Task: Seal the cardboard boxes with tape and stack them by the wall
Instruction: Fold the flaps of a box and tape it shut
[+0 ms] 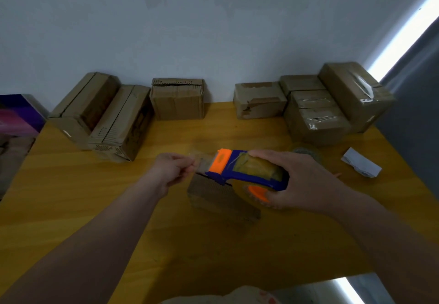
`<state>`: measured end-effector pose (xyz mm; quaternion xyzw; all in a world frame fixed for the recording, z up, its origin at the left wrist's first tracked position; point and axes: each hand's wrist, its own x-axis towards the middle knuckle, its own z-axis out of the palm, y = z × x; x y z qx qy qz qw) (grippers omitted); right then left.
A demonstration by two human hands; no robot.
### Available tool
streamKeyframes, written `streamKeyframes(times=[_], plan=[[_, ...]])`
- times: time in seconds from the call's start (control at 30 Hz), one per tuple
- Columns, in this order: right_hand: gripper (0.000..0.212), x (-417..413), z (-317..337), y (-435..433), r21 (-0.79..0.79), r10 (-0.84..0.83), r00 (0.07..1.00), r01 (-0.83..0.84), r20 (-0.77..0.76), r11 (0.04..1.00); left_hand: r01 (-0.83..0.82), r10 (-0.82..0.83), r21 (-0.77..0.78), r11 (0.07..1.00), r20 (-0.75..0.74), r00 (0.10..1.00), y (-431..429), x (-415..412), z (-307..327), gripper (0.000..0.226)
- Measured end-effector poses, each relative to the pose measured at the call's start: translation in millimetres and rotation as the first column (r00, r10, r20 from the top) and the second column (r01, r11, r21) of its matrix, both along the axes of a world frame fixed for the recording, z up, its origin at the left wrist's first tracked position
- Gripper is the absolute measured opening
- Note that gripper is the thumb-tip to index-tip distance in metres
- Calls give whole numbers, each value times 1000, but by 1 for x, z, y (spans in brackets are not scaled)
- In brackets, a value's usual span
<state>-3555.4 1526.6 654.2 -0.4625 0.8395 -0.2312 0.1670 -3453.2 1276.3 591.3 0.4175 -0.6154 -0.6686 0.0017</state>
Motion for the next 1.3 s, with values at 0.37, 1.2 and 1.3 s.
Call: streamKeyframes(times=[0.37,1.2,1.3], plan=[[73,7,5,-40,341,93,985,-37,-147,939,-168,168,-27,985,9,986,-3,10,-39,25],[67,-4,-4,-50,300,51,992,-14,-116,954,103,-95,-133,986,68,993,2,-2,-45,40],[66,-6,-8,-49,261,42,994,-15,-98,965,282,-282,51,958,-16,959,5,9,-47,62]])
